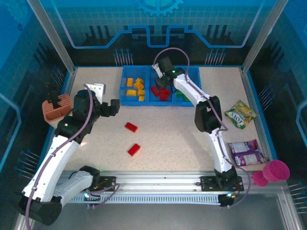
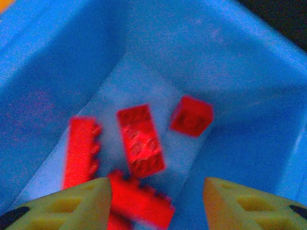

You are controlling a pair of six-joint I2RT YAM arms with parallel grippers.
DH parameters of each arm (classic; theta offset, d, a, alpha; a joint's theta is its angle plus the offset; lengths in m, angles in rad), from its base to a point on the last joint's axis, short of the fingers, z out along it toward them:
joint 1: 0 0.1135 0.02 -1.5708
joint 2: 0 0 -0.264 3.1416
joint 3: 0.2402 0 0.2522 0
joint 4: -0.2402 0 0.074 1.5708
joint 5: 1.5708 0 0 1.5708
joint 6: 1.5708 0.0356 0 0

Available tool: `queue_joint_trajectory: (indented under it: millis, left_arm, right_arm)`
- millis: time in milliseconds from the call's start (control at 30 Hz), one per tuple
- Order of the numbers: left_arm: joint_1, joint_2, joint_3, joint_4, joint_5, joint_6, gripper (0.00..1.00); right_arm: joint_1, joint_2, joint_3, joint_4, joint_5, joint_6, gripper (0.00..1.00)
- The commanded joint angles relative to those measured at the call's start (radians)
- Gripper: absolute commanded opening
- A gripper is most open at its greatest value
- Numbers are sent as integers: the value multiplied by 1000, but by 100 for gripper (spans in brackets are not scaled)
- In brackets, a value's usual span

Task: Sort the legos into containers by color
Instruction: Place the lego in the container, then pick up the lego from the bottom-center of the table.

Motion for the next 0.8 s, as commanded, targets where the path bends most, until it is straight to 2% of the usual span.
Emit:
queue_joint_trajectory:
  millis: [0, 100, 133, 167, 267, 433, 533, 767]
  left_arm:
    - [8, -11, 19, 2, 7, 3, 99]
    - [7, -12, 10, 2, 9, 22, 99]
    - [8, -14, 12, -2, 6, 32, 99]
    - [8, -16, 14, -10, 13, 40, 99]
    - [8, -32, 31, -40, 57, 43, 99]
    - [10, -83, 22, -58, 77, 19, 99]
    - [10, -119, -3, -61, 71, 18, 99]
    - [10, -142, 6, -90, 73, 24, 99]
  right_arm:
    - [85, -221, -184, -24, -50, 5, 60]
    - [160, -393, -416, 45, -90, 14, 64]
    - [191, -457, -505, 68, -154, -25, 68]
    - [226, -507, -566, 61, -250, -95, 73]
    - [328, -627, -714, 61, -368, -275, 80]
    - [410, -793, -986, 215, -630, -554, 87]
    - [437, -794, -1022, 236, -689, -643, 90]
    - [495, -583, -834, 77, -665, -785, 89]
